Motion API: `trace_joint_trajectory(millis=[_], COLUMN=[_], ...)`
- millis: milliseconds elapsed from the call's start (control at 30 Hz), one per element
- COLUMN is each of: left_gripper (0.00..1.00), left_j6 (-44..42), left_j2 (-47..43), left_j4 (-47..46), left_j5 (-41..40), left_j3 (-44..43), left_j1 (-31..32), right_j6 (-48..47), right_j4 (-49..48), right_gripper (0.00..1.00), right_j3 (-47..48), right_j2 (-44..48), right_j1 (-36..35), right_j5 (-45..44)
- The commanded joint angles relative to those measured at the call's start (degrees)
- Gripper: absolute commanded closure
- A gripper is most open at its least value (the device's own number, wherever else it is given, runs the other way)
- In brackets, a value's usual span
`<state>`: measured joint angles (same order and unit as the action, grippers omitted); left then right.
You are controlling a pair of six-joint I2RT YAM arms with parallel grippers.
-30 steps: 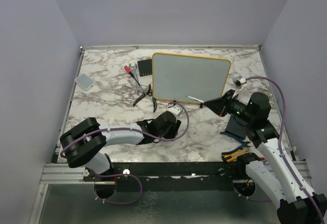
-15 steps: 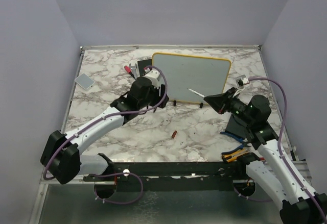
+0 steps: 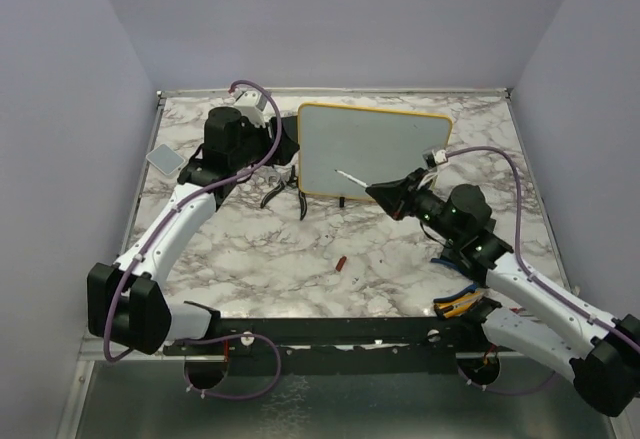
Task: Write a sentence on the whiteboard
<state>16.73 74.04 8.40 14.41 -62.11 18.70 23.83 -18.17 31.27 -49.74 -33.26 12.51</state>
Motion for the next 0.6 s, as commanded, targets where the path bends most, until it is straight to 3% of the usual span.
trace_joint_trajectory(millis=[0,200,567], left_gripper=[0.34,0.36,0.48], left_j6=[-1.8,-3.3,-1.1], left_j2=[2.1,5.0,9.8], left_j4=[-5.5,-7.5,-11.5], left_j5=[11.5,16.2,14.6], left_j3=[0.5,2.4,2.3], left_j1=[-2.6,-2.8,-2.9], right_j6=[-2.4,-4.9,-8.2], right_j4=[-8.3,-13.5,-18.3], right_gripper=[1.0,1.0,1.0], right_j3=[2.7,7.2,14.8], right_j2=[-5.1,-13.9,-26.2], right_j1=[-3.8,-7.1,-9.0], right_j5=[-10.1,-16.5,-19.5])
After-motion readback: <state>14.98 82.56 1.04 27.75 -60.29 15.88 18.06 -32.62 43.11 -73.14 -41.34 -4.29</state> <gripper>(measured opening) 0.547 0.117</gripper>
